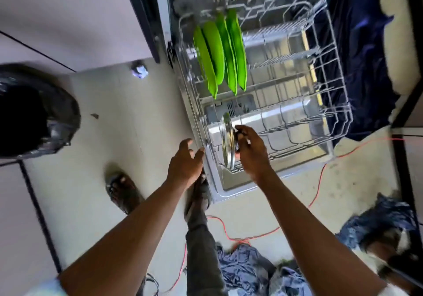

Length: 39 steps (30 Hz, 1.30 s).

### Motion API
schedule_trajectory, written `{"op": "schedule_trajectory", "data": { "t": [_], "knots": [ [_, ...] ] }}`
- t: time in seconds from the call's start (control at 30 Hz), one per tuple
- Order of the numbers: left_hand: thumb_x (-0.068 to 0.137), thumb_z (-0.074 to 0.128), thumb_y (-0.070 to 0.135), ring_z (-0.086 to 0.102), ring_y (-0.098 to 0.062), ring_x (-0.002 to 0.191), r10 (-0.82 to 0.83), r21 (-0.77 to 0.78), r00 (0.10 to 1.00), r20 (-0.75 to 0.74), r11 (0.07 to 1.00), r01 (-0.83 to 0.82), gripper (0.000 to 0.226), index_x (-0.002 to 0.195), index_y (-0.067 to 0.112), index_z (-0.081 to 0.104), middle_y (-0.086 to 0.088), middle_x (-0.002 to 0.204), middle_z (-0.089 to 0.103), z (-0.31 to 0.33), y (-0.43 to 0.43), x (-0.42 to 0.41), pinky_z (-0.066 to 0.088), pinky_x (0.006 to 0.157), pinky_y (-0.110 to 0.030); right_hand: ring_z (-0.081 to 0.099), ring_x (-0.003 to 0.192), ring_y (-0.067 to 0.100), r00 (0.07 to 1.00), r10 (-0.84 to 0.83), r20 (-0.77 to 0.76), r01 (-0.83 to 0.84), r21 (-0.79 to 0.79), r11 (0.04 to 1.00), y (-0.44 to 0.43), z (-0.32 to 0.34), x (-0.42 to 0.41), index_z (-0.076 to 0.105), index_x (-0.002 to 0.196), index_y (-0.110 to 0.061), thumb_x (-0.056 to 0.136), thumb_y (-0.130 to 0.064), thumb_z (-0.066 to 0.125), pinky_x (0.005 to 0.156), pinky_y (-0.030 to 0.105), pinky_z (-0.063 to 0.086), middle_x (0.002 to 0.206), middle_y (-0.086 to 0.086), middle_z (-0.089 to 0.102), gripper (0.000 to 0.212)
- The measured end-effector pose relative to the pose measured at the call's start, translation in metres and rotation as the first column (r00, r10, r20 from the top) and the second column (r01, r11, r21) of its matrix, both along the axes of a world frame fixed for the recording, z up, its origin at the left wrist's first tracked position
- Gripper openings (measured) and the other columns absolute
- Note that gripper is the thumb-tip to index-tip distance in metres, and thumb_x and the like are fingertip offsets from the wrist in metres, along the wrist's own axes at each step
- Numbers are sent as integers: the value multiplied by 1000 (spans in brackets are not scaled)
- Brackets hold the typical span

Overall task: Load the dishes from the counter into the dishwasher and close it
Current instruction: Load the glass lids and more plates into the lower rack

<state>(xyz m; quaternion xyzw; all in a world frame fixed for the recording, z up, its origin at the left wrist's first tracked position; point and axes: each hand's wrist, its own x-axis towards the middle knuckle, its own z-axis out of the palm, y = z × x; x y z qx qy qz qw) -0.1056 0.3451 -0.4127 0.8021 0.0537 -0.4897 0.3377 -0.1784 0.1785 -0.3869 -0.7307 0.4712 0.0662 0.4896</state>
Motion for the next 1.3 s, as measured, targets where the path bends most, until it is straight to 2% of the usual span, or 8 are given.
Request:
{"op": "schedule_trajectory", "data": {
  "t": [0.13,0.33,0.53,0.63,0.73,1.0,1.13,1.3],
  "knots": [
    [106,48,51,64,-28,126,-11,-19,1000,2,1000,11,55,156,35,34,0,146,62,-35,-13,-19,45,89,-21,64,96,20,998,56,-7,-56,9,998,-12,-42,-7,66,123,-23,104,-13,49,92,53,55,111,-2,68,28],
    [106,51,48,73,-25,109,60,-75,998,28,996,-57,48,152,41,38,5,137,69,-45,-29,-31,55,103,-43,64,97,14,985,172,-15,-172,-9,985,-22,-62,0,66,124,-21,105,-11,46,85,28,49,113,-4,71,30],
    [107,51,47,74,-28,108,95,-75,990,101,993,-88,47,152,40,39,3,134,70,-40,-50,-25,55,103,-44,69,104,20,981,191,-24,-191,-10,981,-31,-64,10,67,130,-25,106,-15,45,86,27,53,120,2,73,34],
    [107,56,33,73,-26,108,92,-56,991,101,995,-87,49,152,39,40,1,135,69,-44,-52,-21,59,96,-42,69,103,17,984,176,27,-173,-90,981,-34,-62,8,68,127,-30,107,-17,46,82,24,53,119,-1,73,33],
    [104,59,17,74,-23,102,105,-52,992,69,994,-101,49,148,36,49,-1,129,71,-52,-49,-19,64,88,-42,68,108,17,978,195,75,-179,-179,967,-36,-63,4,67,130,-28,106,-15,48,87,28,55,124,2,71,33],
    [105,58,17,76,-31,102,108,-86,994,-28,990,-110,35,137,30,61,-6,128,72,-60,-44,-28,63,91,-47,68,106,28,932,360,31,-346,-211,914,-37,-76,13,65,134,-22,104,-18,54,91,41,57,122,11,69,33],
    [105,60,15,76,-32,101,134,-109,989,-58,984,-140,38,139,29,59,-9,131,71,-61,-42,-30,64,87,-48,71,103,25,939,343,-24,-343,-113,932,-44,-78,19,64,137,-27,105,-27,54,88,29,56,127,6,70,34],
    [103,61,11,75,-37,100,209,-107,971,-113,969,-221,35,135,27,64,-14,127,71,-64,-43,-28,62,91,-53,68,104,24,968,250,-27,-247,92,965,-50,-74,27,65,136,-23,103,-23,58,94,50,58,116,6,70,34]
  ]
}}
